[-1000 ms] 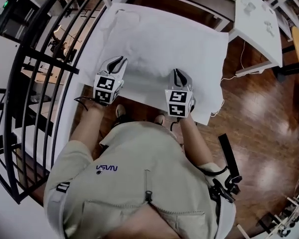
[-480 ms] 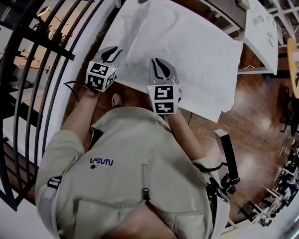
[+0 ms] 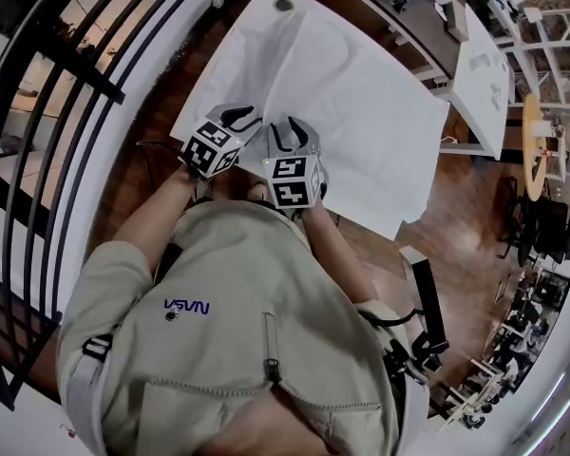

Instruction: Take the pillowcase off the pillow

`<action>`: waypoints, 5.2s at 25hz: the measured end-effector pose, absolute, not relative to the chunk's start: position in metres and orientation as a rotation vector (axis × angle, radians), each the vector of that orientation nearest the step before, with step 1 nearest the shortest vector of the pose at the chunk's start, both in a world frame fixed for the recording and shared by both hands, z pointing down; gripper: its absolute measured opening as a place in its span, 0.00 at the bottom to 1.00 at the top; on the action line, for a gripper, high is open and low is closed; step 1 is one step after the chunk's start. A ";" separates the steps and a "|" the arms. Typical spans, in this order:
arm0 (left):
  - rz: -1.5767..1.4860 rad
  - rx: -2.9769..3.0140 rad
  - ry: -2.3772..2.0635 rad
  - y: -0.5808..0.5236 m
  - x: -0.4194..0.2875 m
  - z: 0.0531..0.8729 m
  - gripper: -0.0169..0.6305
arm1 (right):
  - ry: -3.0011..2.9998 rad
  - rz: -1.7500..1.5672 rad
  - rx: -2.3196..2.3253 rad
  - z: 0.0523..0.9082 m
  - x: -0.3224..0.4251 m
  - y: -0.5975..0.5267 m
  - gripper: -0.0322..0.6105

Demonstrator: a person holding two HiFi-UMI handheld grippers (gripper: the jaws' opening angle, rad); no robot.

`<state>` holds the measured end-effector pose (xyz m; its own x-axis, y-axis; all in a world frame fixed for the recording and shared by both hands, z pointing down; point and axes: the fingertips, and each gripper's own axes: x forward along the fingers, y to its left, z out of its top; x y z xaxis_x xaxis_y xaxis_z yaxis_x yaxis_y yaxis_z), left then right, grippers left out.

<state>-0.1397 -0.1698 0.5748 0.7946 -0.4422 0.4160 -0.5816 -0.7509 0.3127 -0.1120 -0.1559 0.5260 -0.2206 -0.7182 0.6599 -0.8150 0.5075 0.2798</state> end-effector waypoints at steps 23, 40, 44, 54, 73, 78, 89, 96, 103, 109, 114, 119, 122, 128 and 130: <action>0.231 2.284 -0.589 -0.156 -0.141 0.572 0.42 | -1.938 0.239 1.401 0.539 -0.061 -0.120 0.06; 0.080 2.408 -0.708 -0.190 -0.158 0.482 0.07 | -1.756 0.244 1.697 0.509 0.044 -0.115 0.06; 0.165 2.265 -0.691 -0.152 -0.165 0.545 0.07 | -1.723 0.344 1.603 0.554 0.040 -0.099 0.06; -0.016 2.239 -0.597 -0.134 -0.168 0.549 0.26 | -1.789 0.442 1.514 0.578 0.034 -0.100 0.06; 0.117 2.405 -0.966 -0.229 -0.139 0.493 0.40 | -2.335 0.338 1.303 0.461 0.001 -0.137 0.17; 0.174 2.372 -0.963 -0.271 -0.150 0.510 0.40 | -2.285 0.298 1.298 0.457 -0.023 -0.170 0.18; 0.299 2.362 -0.624 -0.292 -0.106 0.558 0.34 | -2.071 0.247 1.300 0.469 -0.054 -0.260 0.23; 0.339 2.486 -0.717 -0.268 -0.103 0.532 0.08 | -1.964 0.135 1.084 0.502 -0.068 -0.278 0.25; 0.342 2.571 -0.779 -0.241 -0.119 0.511 0.06 | -1.797 -0.104 1.118 0.494 -0.033 -0.299 0.06; 0.216 2.584 -0.759 -0.213 -0.138 0.495 0.06 | -1.689 0.065 1.324 0.490 0.057 -0.298 0.06; 0.204 2.535 -0.702 -0.203 -0.135 0.511 0.06 | -1.650 0.168 1.339 0.528 0.081 -0.280 0.06; 0.137 2.508 -0.763 -0.236 -0.142 0.498 0.10 | -1.707 0.125 1.304 0.529 0.065 -0.279 0.06; 0.113 2.506 -0.782 -0.269 -0.134 0.479 0.27 | -1.742 0.113 1.301 0.526 0.061 -0.276 0.06; 0.413 2.578 -0.624 -0.255 -0.086 0.507 0.42 | -1.802 0.083 1.315 0.520 0.054 -0.269 0.06; 0.465 2.569 -0.673 -0.260 -0.085 0.518 0.44 | -1.808 0.072 1.322 0.517 0.054 -0.268 0.06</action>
